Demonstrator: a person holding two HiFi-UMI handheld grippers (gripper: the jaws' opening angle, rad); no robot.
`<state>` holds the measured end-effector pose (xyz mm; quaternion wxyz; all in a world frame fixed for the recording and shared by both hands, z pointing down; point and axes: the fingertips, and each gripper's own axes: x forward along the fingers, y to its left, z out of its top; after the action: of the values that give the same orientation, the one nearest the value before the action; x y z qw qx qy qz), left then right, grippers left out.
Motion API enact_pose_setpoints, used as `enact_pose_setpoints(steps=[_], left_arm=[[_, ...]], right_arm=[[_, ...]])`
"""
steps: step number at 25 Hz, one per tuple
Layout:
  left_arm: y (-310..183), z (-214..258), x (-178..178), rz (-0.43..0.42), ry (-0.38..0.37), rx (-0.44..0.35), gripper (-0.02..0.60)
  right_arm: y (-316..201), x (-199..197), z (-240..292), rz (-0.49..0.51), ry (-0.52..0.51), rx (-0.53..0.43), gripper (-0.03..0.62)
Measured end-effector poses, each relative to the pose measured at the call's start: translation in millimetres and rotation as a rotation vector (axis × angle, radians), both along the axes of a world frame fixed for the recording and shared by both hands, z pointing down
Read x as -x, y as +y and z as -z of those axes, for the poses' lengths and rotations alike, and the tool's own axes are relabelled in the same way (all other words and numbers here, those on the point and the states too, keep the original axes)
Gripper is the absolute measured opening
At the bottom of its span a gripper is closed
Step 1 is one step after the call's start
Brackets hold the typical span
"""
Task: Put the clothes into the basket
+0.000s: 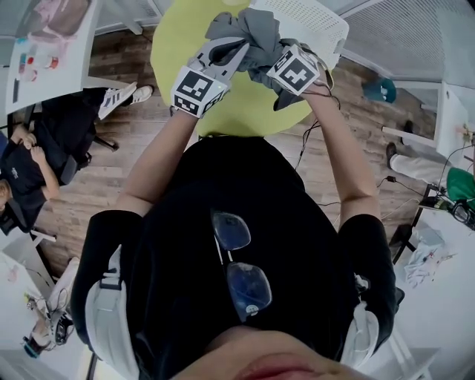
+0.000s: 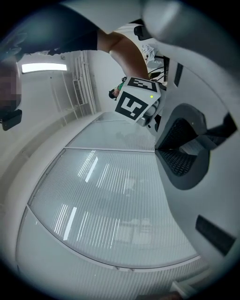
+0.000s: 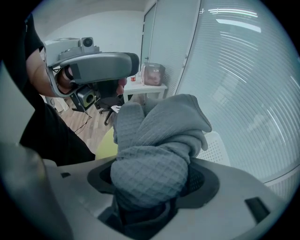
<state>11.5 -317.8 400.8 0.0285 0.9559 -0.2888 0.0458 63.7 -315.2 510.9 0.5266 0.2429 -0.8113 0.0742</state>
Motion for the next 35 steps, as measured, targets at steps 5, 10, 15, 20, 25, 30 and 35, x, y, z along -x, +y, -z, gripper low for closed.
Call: enact_pose_setpoints(steps=[5,10,15,20,25,30,35], left_arm=[[-26.7,16.4,-32.0,0.014,-0.002,-0.028,0.011],[-50.5,29.0,-66.9,0.030,0.009,-0.056,0.011],[-75.9,32.7,-100.9,0.046,0.014,-0.079,0.011],[-105.6,14.7,-121.4,0.093,0.014,-0.062,0.011],[-130.6,-12.1,-133.2,0.149,0.004,-0.032,0.011],[-144.6,-47.3,-133.0,0.200,-0.035,0.010,0.011],[-151.2,-72.8,-142.6,0.213,-0.048,0.042,0.011]], right_arm=[[-27.1,-27.7,16.4,0.060,0.050,-0.050,0.351],[-56.5,-59.2,33.2,0.091,0.065,-0.110,0.351],[-94.7,-94.3,45.0,0.115,0.096,-0.162,0.351],[-134.3,-121.7,27.2,0.136,0.122,-0.173,0.351],[-161.1,-135.4,-7.2,0.173,0.128,-0.148,0.351],[-171.1,-134.6,-58.6,0.198,0.101,-0.076,0.351],[-176.2,-143.8,-107.1,0.206,0.097,-0.002,0.351]])
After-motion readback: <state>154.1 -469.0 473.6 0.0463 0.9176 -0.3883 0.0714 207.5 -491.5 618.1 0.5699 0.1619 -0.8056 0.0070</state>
